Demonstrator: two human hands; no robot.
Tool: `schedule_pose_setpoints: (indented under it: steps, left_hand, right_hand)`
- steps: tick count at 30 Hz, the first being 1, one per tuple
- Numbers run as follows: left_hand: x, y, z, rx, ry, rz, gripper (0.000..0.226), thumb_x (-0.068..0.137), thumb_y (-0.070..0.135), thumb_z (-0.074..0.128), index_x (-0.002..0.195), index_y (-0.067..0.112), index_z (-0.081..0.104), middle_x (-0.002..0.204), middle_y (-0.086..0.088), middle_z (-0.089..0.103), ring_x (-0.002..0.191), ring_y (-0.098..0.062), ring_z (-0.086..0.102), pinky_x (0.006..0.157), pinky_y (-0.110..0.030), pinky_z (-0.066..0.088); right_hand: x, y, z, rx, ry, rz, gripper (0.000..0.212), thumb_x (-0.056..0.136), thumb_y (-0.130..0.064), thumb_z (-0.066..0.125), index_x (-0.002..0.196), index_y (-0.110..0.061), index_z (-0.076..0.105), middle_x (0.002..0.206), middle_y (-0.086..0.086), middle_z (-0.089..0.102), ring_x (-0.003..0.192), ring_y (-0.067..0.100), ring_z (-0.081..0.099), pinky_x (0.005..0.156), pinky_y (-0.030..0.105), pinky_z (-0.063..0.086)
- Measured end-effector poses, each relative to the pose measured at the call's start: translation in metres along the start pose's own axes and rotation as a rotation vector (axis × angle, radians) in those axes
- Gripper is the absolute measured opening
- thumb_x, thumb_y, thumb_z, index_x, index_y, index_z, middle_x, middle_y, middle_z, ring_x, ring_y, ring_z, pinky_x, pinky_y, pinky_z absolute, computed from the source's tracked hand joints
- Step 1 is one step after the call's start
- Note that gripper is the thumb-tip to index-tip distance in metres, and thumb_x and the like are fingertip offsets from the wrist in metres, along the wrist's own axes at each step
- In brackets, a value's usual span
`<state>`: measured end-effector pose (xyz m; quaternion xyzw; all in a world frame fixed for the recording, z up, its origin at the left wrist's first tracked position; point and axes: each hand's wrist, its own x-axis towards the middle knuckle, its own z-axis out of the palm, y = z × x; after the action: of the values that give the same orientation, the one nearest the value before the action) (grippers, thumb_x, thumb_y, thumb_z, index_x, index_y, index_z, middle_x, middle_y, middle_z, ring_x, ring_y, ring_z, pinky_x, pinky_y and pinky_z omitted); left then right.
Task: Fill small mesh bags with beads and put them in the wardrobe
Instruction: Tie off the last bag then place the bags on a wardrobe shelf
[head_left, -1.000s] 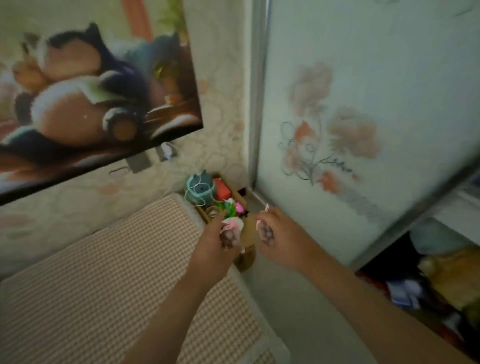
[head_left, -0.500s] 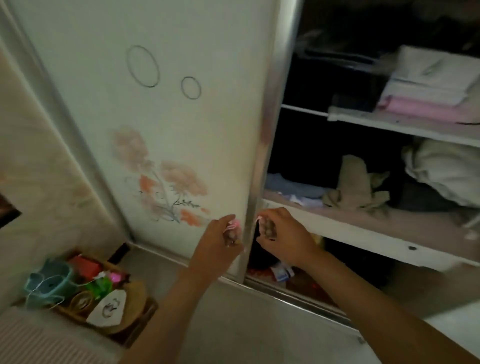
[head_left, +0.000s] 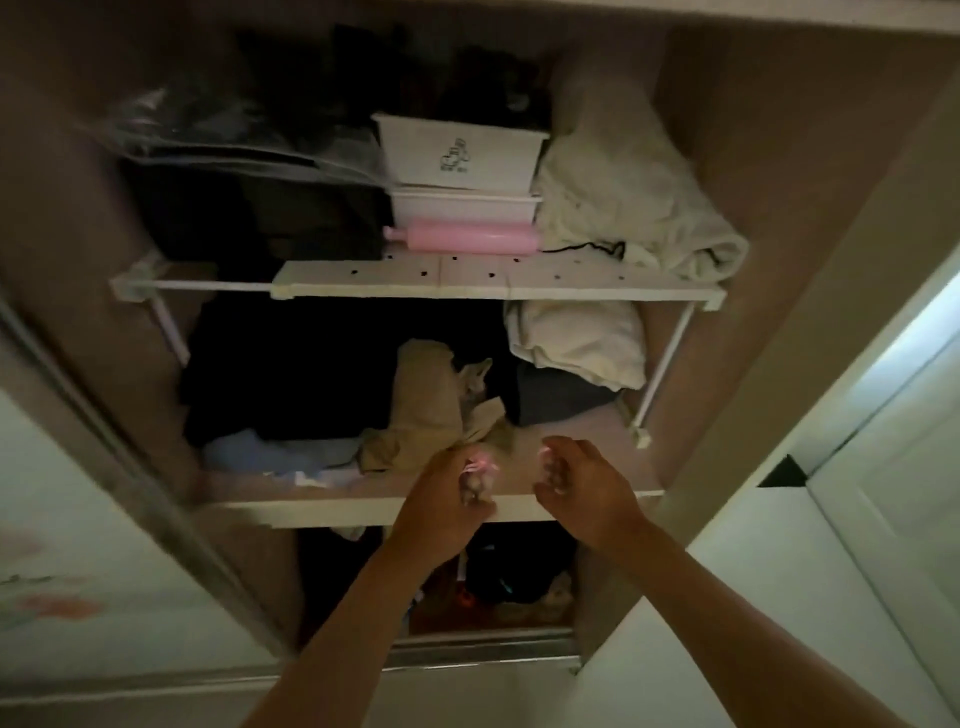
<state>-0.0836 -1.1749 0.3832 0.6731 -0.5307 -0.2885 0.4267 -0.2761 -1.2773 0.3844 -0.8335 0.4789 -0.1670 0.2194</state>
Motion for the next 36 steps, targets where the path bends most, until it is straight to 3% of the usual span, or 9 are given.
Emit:
schedule_pose_setpoints:
  steps: [3,7,11,17,20,22,25,30,36]
  left_hand:
    - [0.043,0.017,0.053,-0.022,-0.050,-0.034,0.049,0.071,0.014,0.081,0.104,0.044,0.059,0.106,0.016,0.061,0.097,-0.007,0.062,0.086,-0.022,0.052]
    - [0.090,0.016,0.102,-0.096,-0.108,-0.114,0.050,0.069,0.011,0.076,0.113,0.030,0.061,0.109,0.004,0.065,0.103,-0.021,0.064,0.093,-0.050,0.054]
    - [0.130,0.002,0.129,-0.084,-0.156,-0.156,0.052,0.069,0.000,0.078,0.116,0.019,0.063,0.106,-0.006,0.065,0.102,-0.027,0.065,0.092,-0.054,0.054]
    - [0.177,-0.014,0.147,0.035,-0.205,-0.075,0.043,0.067,0.006,0.083,0.096,0.031,0.062,0.097,0.005,0.065,0.082,0.001,0.058,0.070,-0.003,0.043]
    - [0.189,-0.021,0.148,-0.019,-0.274,-0.069,0.042,0.071,0.005,0.081,0.097,0.031,0.062,0.107,-0.003,0.065,0.100,-0.018,0.063,0.085,-0.031,0.056]
    - [0.192,-0.024,0.148,-0.119,-0.306,-0.102,0.043,0.073,-0.003,0.076,0.095,0.032,0.062,0.103,-0.008,0.066,0.099,-0.027,0.066,0.075,-0.038,0.061]
    - [0.195,-0.021,0.149,-0.169,-0.311,-0.106,0.043,0.069,0.006,0.078,0.096,0.035,0.062,0.099,-0.002,0.066,0.097,-0.026,0.067,0.076,-0.040,0.061]
    - [0.195,-0.001,0.158,-0.222,-0.333,-0.029,0.050,0.065,0.039,0.082,0.105,0.055,0.056,0.104,0.021,0.068,0.099,0.002,0.066,0.082,-0.020,0.056]
    - [0.197,0.014,0.177,-0.352,-0.534,-0.058,0.033,0.079,0.033,0.082,0.104,0.042,0.064,0.110,0.006,0.070,0.101,-0.013,0.071,0.079,-0.032,0.060]
  right_hand:
    - [0.031,0.058,-0.016,-0.041,-0.016,0.054,0.059,0.084,-0.029,0.070,0.139,-0.026,0.048,0.124,0.002,0.051,0.096,0.027,0.064,0.083,0.034,0.054]
    - [0.072,0.113,-0.019,-0.155,-0.115,0.107,0.054,0.091,-0.021,0.059,0.142,-0.020,0.041,0.132,0.010,0.047,0.104,0.030,0.063,0.087,0.040,0.055]
    - [0.102,0.144,-0.011,-0.313,-0.144,0.169,0.058,0.097,-0.022,0.053,0.151,-0.022,0.032,0.144,0.010,0.039,0.117,0.031,0.058,0.091,0.042,0.054]
    - [0.125,0.161,0.011,-0.578,-0.239,0.166,0.061,0.101,-0.020,0.045,0.157,-0.018,0.021,0.149,0.013,0.036,0.127,0.031,0.050,0.095,0.041,0.052]
    - [0.124,0.166,0.018,-0.582,-0.308,0.201,0.065,0.102,-0.022,0.043,0.160,-0.021,0.014,0.155,0.013,0.031,0.135,0.033,0.043,0.103,0.044,0.046]
    - [0.121,0.166,0.017,-0.544,-0.291,0.201,0.069,0.101,-0.025,0.046,0.161,-0.025,0.012,0.159,0.013,0.027,0.139,0.034,0.038,0.106,0.045,0.041]
    - [0.114,0.158,0.009,-0.378,-0.048,0.151,0.056,0.100,-0.025,0.050,0.154,-0.025,0.035,0.150,0.008,0.044,0.130,0.030,0.049,0.101,0.041,0.043]
    - [0.105,0.113,-0.019,0.716,0.012,0.514,0.028,0.100,-0.037,0.058,0.127,-0.029,0.060,0.102,-0.013,0.073,0.085,0.003,0.069,0.066,0.011,0.050]
    - [0.091,0.116,-0.023,0.823,0.124,0.581,0.020,0.098,-0.028,0.066,0.114,-0.017,0.067,0.095,0.002,0.075,0.064,-0.001,0.067,0.049,0.013,0.046]
